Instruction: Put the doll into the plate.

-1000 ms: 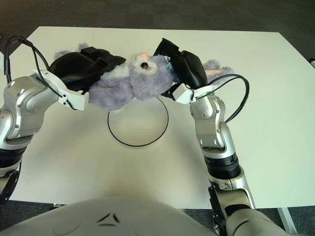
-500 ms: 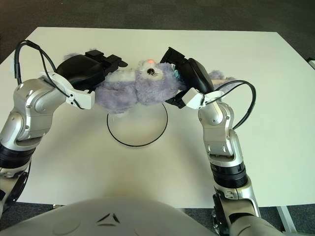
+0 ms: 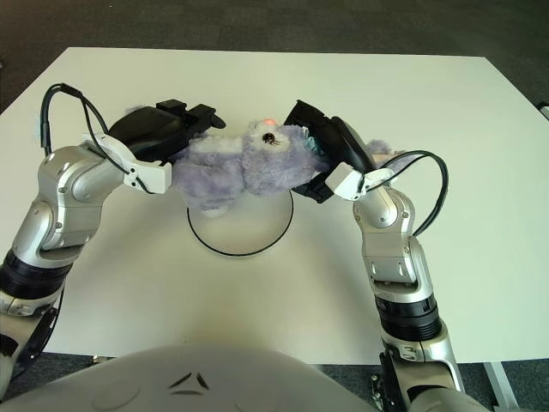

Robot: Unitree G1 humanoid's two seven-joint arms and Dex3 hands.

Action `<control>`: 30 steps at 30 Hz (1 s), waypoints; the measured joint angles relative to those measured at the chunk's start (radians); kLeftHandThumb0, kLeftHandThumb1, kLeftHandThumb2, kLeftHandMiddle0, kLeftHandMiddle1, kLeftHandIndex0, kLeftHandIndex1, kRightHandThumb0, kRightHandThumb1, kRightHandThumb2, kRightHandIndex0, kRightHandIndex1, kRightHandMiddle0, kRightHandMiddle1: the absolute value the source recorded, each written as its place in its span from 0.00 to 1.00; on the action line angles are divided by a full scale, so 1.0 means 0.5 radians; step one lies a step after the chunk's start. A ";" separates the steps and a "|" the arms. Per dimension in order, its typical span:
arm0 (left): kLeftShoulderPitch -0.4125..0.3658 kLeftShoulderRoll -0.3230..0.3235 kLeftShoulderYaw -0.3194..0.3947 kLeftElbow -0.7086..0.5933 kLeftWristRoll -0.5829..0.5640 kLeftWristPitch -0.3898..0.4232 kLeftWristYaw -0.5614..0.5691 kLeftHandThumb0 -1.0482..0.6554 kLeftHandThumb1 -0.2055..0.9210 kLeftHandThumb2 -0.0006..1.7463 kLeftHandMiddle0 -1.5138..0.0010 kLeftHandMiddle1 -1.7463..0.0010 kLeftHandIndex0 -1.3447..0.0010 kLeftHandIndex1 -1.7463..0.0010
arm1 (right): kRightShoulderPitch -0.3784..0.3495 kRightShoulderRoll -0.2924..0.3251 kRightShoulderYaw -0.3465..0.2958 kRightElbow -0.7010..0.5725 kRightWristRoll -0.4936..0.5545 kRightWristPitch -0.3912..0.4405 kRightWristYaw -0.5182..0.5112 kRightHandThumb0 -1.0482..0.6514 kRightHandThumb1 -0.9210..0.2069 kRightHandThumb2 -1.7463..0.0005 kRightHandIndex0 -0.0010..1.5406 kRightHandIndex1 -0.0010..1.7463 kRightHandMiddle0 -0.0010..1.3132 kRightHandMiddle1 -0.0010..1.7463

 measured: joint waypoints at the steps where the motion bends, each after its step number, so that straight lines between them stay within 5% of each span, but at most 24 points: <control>1: 0.006 -0.007 0.001 0.001 -0.006 0.005 0.006 0.16 0.97 0.22 0.81 0.37 1.00 0.38 | 0.003 -0.004 0.000 -0.003 0.001 0.002 0.006 0.62 0.85 0.04 0.58 0.93 0.52 1.00; 16: 0.047 -0.081 -0.009 0.065 -0.106 0.023 0.050 0.21 0.78 0.39 0.76 0.03 0.96 0.17 | 0.039 -0.126 0.059 -0.117 -0.103 0.184 0.120 0.62 0.87 0.03 0.60 0.92 0.53 0.99; 23: 0.033 -0.100 -0.052 0.248 -0.193 -0.047 0.087 0.23 0.71 0.43 0.65 0.00 0.94 0.17 | 0.039 -0.180 0.099 -0.154 -0.143 0.298 0.226 0.61 0.80 0.12 0.53 0.99 0.61 0.81; 27: 0.022 -0.101 -0.054 0.288 -0.248 -0.053 0.089 0.24 0.69 0.45 0.67 0.00 0.95 0.17 | 0.039 -0.216 0.104 -0.146 -0.144 0.285 0.239 0.61 0.73 0.16 0.49 1.00 0.55 0.82; 30: 0.006 -0.104 -0.052 0.323 -0.309 -0.057 0.090 0.27 0.64 0.49 0.72 0.00 0.95 0.16 | 0.038 -0.252 0.111 -0.113 -0.146 0.229 0.241 0.61 0.63 0.21 0.44 0.99 0.42 0.91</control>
